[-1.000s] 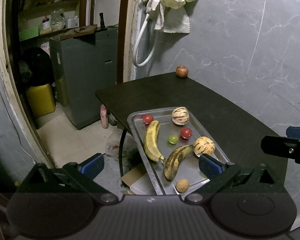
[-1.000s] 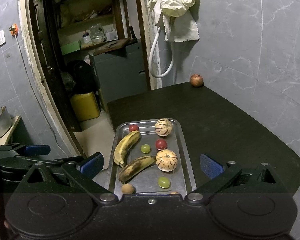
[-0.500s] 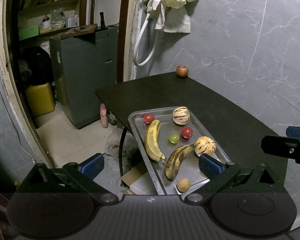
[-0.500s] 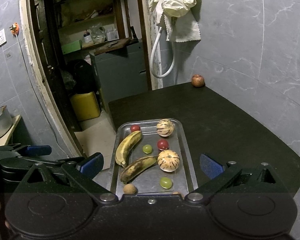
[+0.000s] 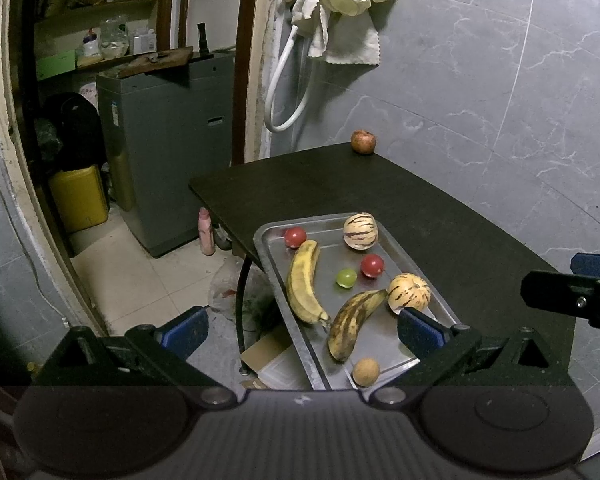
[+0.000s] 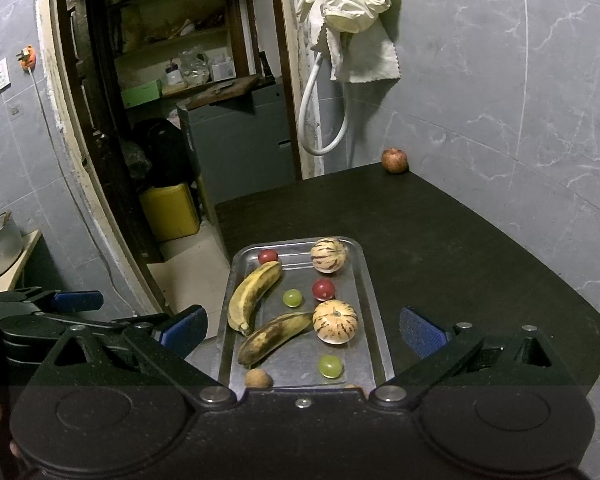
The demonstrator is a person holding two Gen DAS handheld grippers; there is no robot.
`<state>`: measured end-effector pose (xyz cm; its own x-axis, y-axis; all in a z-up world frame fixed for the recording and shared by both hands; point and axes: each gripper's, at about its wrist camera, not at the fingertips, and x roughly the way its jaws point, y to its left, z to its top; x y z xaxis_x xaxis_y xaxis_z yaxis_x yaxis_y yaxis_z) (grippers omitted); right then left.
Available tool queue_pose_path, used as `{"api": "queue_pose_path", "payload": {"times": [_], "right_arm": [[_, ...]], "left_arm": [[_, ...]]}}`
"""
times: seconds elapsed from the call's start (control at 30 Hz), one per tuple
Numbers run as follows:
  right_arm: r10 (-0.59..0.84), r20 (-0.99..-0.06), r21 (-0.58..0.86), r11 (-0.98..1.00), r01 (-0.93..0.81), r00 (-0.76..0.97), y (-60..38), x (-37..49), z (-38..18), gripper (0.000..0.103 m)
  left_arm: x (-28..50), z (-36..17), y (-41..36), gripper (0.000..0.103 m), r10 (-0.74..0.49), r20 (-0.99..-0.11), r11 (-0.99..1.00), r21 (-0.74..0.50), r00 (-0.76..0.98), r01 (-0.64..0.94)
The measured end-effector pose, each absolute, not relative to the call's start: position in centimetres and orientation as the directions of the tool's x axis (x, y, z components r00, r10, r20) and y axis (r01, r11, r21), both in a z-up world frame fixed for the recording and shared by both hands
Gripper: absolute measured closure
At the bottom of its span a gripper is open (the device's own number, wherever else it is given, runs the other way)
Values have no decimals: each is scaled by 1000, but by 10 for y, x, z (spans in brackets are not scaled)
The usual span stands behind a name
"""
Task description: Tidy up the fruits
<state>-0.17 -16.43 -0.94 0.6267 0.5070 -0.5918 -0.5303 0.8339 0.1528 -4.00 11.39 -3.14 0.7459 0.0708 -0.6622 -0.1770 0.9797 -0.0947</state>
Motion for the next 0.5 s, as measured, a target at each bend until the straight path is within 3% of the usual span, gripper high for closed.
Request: {"api": "queue_pose_path", "payload": {"times": [0.5], "right_arm": [[506, -592, 152, 834, -530, 627, -164, -2, -9, 1]], "left_arm": [[-41, -31, 114, 0, 71, -662, 979, -95, 746, -178]]}}
